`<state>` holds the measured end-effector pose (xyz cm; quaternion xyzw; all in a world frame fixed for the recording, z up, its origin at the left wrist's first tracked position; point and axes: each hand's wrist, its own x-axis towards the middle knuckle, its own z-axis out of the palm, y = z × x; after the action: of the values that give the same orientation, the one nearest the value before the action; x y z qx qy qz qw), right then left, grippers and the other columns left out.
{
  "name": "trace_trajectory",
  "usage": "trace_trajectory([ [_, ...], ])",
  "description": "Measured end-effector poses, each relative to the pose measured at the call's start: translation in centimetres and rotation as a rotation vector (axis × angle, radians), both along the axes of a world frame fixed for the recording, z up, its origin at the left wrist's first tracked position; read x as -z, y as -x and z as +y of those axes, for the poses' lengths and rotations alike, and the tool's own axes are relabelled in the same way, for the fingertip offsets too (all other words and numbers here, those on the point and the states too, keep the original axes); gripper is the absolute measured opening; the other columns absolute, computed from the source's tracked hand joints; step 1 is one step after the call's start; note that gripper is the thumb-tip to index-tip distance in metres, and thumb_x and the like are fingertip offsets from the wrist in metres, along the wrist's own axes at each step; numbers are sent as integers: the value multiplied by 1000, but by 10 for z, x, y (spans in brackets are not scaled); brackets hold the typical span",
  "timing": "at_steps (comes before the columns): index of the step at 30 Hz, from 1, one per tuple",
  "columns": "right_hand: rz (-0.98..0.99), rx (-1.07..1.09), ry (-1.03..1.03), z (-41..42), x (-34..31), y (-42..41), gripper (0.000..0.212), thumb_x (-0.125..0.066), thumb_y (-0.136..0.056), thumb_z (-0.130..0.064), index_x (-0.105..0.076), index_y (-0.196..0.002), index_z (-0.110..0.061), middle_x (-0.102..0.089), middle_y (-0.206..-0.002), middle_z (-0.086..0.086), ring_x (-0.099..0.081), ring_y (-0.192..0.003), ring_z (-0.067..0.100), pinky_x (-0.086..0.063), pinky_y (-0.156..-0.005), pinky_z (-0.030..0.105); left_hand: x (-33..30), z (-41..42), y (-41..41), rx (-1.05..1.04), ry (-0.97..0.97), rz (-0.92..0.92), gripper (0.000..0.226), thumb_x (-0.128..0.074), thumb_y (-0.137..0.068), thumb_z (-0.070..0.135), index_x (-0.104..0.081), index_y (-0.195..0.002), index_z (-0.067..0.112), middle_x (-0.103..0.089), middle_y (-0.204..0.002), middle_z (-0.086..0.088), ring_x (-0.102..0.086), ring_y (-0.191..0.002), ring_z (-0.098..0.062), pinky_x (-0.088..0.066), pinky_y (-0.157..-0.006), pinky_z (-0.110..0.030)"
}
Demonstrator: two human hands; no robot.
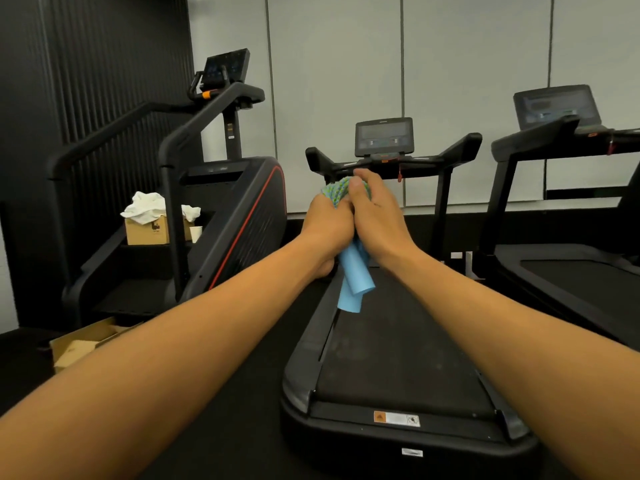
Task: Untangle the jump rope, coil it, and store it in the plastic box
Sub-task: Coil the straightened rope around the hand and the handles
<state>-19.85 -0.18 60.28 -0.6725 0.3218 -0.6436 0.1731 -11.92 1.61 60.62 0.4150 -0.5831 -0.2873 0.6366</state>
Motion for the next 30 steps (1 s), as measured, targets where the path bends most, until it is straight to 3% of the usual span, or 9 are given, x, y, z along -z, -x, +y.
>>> trace_trajectory([
  [3,-118,-66,-33,0,13,-10,40,-38,-101,-39,-57,-133,-24,-63,-131,0,-58,-120,15,-45,-106,39,7,-11,-7,-86,-25,-17,37,-52,-86,40,-64,-110,15,-72,-100,-13,-72,-90,-31,-60,-82,-52],
  [6,-157,-27,-123,-10,30,-24,42,-35,-92,-50,-62,-117,-29,-69,-115,2,-64,-109,22,-49,-99,49,22,-15,-16,-102,-109,-7,34,-55,-87,39,-63,-107,13,-71,-103,-15,-71,-92,-34,-60,-84,-52],
  [11,-150,67,-232,-25,64,-47,28,-33,-104,-35,-53,-95,-19,-60,-94,6,-58,-95,26,-49,-90,46,61,-27,-39,-14,-246,82,27,-53,-100,30,-58,-116,9,-69,-108,-16,-69,-98,-32,-59,-87,-49],
  [13,-144,70,-287,-31,79,-61,29,-33,-103,-37,-54,-95,-19,-61,-95,6,-59,-99,27,-49,-90,44,76,-29,-51,12,-280,107,30,-49,-102,35,-57,-116,9,-69,-109,-15,-69,-99,-31,-58,-89,-48],
  [17,-125,16,-406,-32,113,-94,28,-33,-98,-43,-54,-91,-26,-62,-98,6,-61,-102,30,-52,-91,53,107,-27,-80,0,-339,129,35,-43,-103,43,-59,-116,14,-69,-110,-15,-69,-100,-30,-58,-90,-50],
  [20,-40,-28,-446,-31,140,-111,28,-33,-101,-39,-55,-106,-22,-60,-97,1,-60,-103,27,-52,-92,51,138,-23,-103,-2,-336,104,32,-37,-106,40,-63,-110,21,-70,-114,-14,-68,-106,-28,-56,-94,-47],
  [23,39,-102,-486,-31,171,-130,24,-33,-102,-36,-51,-111,-24,-58,-94,-4,-60,-96,19,-53,-91,47,171,-20,-132,-4,-347,94,35,-34,-107,37,-63,-121,22,-70,-118,-12,-67,-110,-28,-55,-97,-46],
  [27,80,-206,-583,-26,213,-152,20,-35,-100,-41,-47,-112,-31,-59,-101,1,-63,-95,23,-57,-84,52,214,-15,-167,21,-463,97,35,-38,-105,43,-60,-123,24,-69,-112,-15,-69,-89,-26,-60,-65,-40],
  [30,104,-236,-697,-28,248,-168,19,-34,-99,-44,-46,-109,-32,-59,-102,7,-65,-93,32,-61,-72,53,246,-11,-185,34,-550,69,33,-39,-105,43,-60,-120,23,-68,-95,-11,-67,-72,-23,-59,-60,-41],
])
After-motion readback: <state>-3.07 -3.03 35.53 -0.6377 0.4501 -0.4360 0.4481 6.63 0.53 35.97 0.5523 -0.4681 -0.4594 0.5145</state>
